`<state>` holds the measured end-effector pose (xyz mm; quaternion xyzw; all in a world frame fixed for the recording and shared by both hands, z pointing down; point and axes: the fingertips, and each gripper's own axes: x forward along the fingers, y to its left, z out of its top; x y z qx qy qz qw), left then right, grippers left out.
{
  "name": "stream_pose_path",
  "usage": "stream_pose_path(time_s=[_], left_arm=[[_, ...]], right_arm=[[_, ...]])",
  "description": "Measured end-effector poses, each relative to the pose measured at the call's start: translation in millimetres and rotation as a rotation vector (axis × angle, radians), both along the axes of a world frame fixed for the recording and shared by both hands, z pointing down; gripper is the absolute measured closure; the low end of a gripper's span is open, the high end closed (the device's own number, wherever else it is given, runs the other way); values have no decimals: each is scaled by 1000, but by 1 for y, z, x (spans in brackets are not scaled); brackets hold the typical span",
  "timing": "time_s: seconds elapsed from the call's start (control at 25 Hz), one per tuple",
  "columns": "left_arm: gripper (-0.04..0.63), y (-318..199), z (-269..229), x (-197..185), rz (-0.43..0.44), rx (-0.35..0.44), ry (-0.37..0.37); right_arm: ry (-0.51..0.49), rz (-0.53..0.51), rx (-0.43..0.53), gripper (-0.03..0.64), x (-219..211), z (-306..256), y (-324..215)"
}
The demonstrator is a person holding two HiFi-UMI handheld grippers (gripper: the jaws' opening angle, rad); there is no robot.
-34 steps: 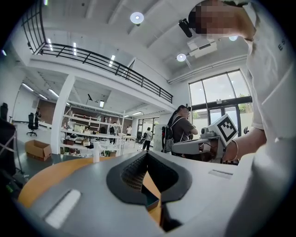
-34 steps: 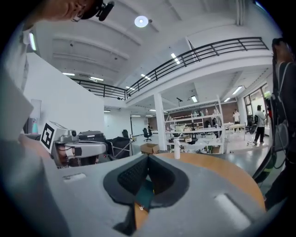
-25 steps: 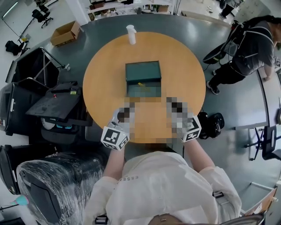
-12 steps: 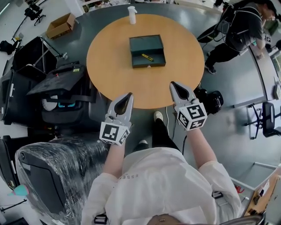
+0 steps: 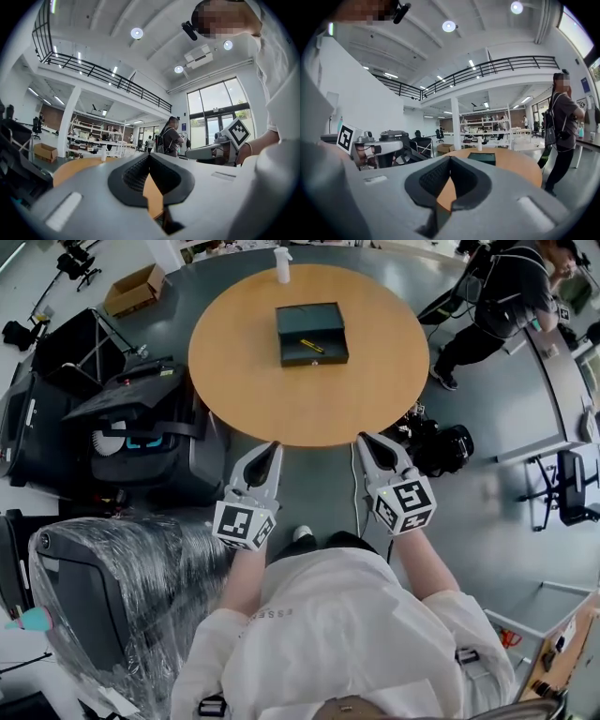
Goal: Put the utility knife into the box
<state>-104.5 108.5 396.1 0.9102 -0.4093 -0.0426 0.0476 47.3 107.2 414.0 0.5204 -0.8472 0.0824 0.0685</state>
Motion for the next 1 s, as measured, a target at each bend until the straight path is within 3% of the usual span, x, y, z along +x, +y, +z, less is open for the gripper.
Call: stream_pose_path(time_s=[0.36, 1.0], left_arm=[[588, 23, -28, 37, 16, 55, 2], [588, 34, -30, 54, -1, 66, -42]], right_arm=[[34, -108, 101, 624, 10, -27, 18], [18, -130, 87, 626, 30, -22, 28]])
